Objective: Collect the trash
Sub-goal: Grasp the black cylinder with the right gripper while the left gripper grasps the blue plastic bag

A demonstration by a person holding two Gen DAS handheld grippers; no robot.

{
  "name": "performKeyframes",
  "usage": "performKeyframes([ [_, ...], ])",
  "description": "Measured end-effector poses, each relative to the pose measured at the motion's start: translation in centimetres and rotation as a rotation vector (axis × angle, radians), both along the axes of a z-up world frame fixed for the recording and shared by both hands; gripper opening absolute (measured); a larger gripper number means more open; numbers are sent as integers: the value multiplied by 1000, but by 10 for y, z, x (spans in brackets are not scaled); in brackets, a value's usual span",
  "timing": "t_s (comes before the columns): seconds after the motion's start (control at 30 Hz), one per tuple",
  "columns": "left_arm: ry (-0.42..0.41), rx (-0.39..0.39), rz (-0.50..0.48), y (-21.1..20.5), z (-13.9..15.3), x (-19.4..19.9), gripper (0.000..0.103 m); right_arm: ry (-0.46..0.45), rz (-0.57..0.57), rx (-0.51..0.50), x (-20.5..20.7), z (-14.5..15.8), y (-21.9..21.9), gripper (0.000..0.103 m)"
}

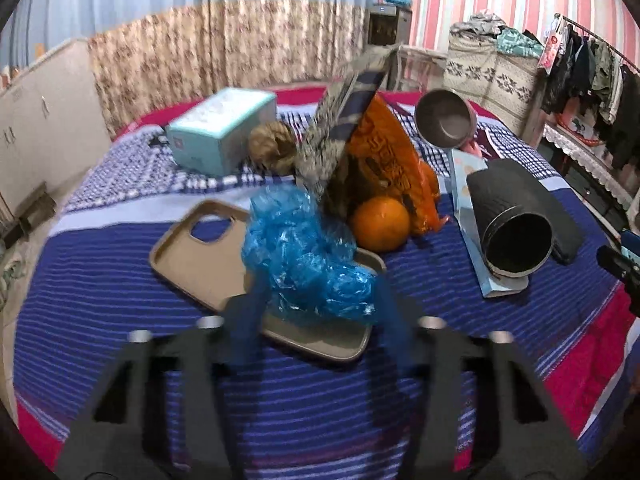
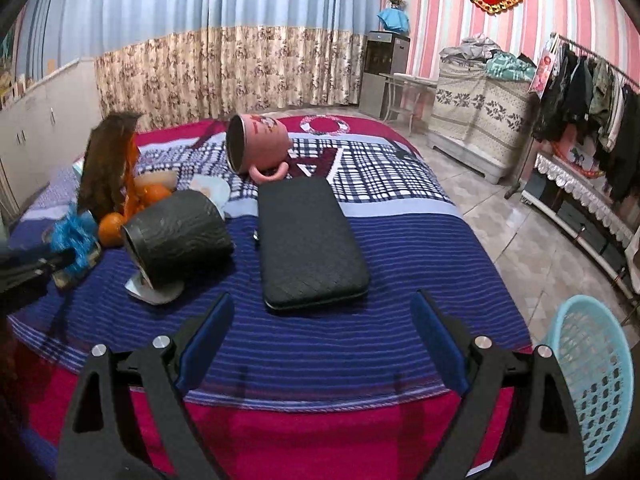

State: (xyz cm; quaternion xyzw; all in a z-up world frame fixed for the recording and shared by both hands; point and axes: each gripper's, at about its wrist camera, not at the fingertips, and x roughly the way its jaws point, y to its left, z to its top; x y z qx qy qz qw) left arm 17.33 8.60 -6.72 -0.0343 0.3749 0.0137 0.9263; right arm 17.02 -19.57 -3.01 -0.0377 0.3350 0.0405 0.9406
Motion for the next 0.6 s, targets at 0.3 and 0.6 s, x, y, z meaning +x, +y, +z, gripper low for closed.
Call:
performKeyframes([
  [0.3, -97, -21, 53, 35, 26, -30, 29, 9, 77, 25, -1, -2, 34, 88],
  [0.6, -158, 33, 97, 71, 45, -49, 29, 22, 147, 94, 12, -1, 90, 96],
])
